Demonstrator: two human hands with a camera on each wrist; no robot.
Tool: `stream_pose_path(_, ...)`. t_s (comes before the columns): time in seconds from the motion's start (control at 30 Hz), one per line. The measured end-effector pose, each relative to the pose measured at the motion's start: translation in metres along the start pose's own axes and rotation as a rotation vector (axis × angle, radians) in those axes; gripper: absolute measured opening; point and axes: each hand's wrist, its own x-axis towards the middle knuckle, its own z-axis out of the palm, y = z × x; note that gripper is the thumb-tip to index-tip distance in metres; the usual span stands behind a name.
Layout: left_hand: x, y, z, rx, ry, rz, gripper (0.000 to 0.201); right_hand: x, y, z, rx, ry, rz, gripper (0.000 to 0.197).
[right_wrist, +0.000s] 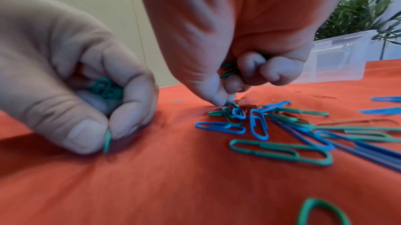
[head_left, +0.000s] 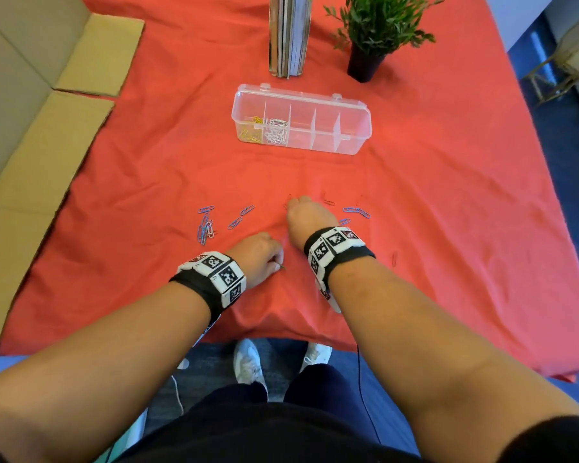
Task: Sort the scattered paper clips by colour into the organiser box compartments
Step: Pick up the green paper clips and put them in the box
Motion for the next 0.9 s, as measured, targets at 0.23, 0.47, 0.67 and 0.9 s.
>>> stream_pose_path(0.23, 0.009, 0.0, -0.017, -0.674, 0.099, -0.325, 0.024, -0.017, 0.04, -0.031, 1.485, 0.031, 0.447, 0.013)
stream_pose_path(0.47, 0.031, 0.03, -0.034, -1.202, 0.096, -0.537, 0.024, -0.065, 0.084, -0.024, 2.051, -0.02, 0.483, 0.022)
stream_pose_path(0.67, 0.056, 0.034, -0.017, -0.613, 0.129, -0.408, 0.03, -0.068, 0.087, -0.007, 1.602, 0.058, 0.515, 0.032)
stream_pose_path(0.9, 0.05, 0.028, -0.001, -0.175, 0.252, -0.213, 0.03, -0.056, 0.083, 0.005, 1.344, 0.031, 0.605, 0.029)
